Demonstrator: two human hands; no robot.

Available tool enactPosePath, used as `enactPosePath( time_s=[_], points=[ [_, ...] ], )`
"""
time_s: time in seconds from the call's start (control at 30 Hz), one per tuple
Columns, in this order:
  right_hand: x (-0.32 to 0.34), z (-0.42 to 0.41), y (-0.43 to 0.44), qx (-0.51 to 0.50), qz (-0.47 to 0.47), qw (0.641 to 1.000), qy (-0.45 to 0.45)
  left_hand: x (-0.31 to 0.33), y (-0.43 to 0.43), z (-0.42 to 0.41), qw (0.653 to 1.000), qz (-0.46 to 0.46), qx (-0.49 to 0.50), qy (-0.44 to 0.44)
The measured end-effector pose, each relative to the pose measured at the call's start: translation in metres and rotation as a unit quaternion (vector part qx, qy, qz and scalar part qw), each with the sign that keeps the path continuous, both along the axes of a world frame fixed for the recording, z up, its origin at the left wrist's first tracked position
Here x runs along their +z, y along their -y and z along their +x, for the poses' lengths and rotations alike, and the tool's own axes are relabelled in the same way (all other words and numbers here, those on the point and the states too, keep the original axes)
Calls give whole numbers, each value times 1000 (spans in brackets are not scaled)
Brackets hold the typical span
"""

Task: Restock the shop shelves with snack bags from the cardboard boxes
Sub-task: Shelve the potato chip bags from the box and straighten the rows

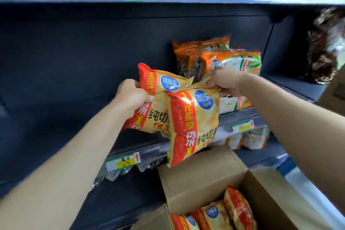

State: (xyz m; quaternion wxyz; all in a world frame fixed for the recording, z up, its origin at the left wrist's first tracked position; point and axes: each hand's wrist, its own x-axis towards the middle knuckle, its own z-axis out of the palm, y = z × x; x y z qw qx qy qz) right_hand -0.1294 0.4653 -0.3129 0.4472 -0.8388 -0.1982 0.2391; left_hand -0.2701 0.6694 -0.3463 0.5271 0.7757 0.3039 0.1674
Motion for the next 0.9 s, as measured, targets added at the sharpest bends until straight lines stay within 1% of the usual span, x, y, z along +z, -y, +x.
enactPosePath(
  time_s=[0.17,0.27,0.33,0.37,0.5,0.63,0.67,0.73,0.77,0.83,0.87,0.9],
  points=[
    [19,-14,-78,-3,43,998,35,5,-79,-38,993,-55,99,37],
    [20,-15,-125,-14,53,998,43,2,-120,-56,986,-62,141,63],
    [17,-15,-156,-15,41,997,69,-2,-144,-63,982,-59,163,78],
    [15,-15,-169,-13,30,996,79,-5,-156,-65,980,-59,173,84],
    [5,-5,-212,-38,33,994,96,-19,-201,-62,972,-59,211,87],
    [-1,4,-237,-125,38,983,131,-30,-233,-48,964,-60,241,99],
    [-3,6,-241,-136,25,979,149,-32,-237,-44,962,-57,248,102],
    [-8,11,-248,-124,9,976,177,-36,-242,-36,960,-43,255,103],
    [-13,12,-250,-120,38,980,156,-38,-243,-33,961,-38,255,101],
    [-22,8,-248,-111,146,982,54,-42,-247,-28,962,-39,251,103],
    [-29,6,-243,-77,178,981,11,-44,-248,-27,962,-44,247,104],
    [-38,6,-239,-35,186,982,-13,-46,-249,-27,963,-54,242,107]
  ],
)
